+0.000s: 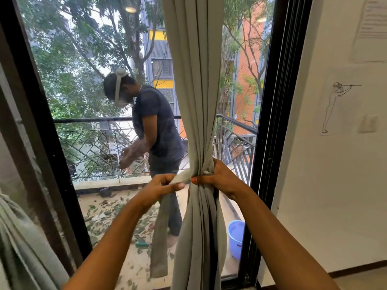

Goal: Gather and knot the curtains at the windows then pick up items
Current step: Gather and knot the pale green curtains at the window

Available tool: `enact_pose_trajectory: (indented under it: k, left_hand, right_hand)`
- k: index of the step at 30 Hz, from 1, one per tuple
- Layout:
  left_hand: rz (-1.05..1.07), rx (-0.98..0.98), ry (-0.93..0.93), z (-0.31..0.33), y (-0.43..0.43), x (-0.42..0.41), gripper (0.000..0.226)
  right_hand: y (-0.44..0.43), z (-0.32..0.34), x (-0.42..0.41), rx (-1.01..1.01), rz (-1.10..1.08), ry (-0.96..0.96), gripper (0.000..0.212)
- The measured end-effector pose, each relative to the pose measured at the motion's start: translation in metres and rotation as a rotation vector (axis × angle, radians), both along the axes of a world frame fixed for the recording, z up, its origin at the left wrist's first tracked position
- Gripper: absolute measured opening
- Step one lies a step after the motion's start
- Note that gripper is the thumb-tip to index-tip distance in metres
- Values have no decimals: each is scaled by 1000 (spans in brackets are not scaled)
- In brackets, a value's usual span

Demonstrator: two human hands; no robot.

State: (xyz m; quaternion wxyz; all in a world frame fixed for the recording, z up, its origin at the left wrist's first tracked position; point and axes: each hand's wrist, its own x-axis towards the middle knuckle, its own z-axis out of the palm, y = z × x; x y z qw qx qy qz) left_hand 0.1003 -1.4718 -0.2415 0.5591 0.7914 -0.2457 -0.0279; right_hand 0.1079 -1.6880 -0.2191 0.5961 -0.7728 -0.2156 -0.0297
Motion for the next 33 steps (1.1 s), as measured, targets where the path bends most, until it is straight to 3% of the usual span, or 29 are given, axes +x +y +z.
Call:
enact_pose_trajectory:
  k: [2, 4, 6, 8, 9, 13, 18, 22, 26, 30, 33]
  left_hand:
    - [91, -47, -60, 14, 10, -4, 58]
    - [128, 17, -157, 25, 17, -11, 50]
    - [209, 263, -413, 31, 15, -18, 30]
    - [237, 461, -679, 33, 0, -23, 35]
    - [230, 469, -707, 34, -9, -25, 37]
    - [265, 401, -618, 28, -27, -25, 30]
    - [223, 380, -598, 24, -36, -28, 14]
    - [275, 308, -577, 22, -43, -27, 16]
    - [282, 211, -480, 17, -45, -26, 13]
    - [219, 70, -349, 11, -47, -25, 26]
    - [184, -64, -247, 7, -45, -26, 38]
  right_hand:
    - [-3, -1, 2, 4, -51, -10, 37]
    - [-6, -3, 4, 5, -116, -26, 37]
    - [-1, -4, 4, -44, -179, -61, 41]
    - [7, -4, 0, -155, -255, -136, 55]
    - [13, -3, -2, -208, -289, -180, 60]
    - [25, -5, -7, -418, -503, -303, 58]
    - [19, -1, -16, -427, -570, -307, 69]
    - [12, -7, -31, -291, -525, -420, 80]
    - [6, -20, -49, -45, -308, -337, 52]
    - [2, -26, -51, -143, -287, -361, 28]
    - [-3, -31, -48, -284, -180, -428, 42]
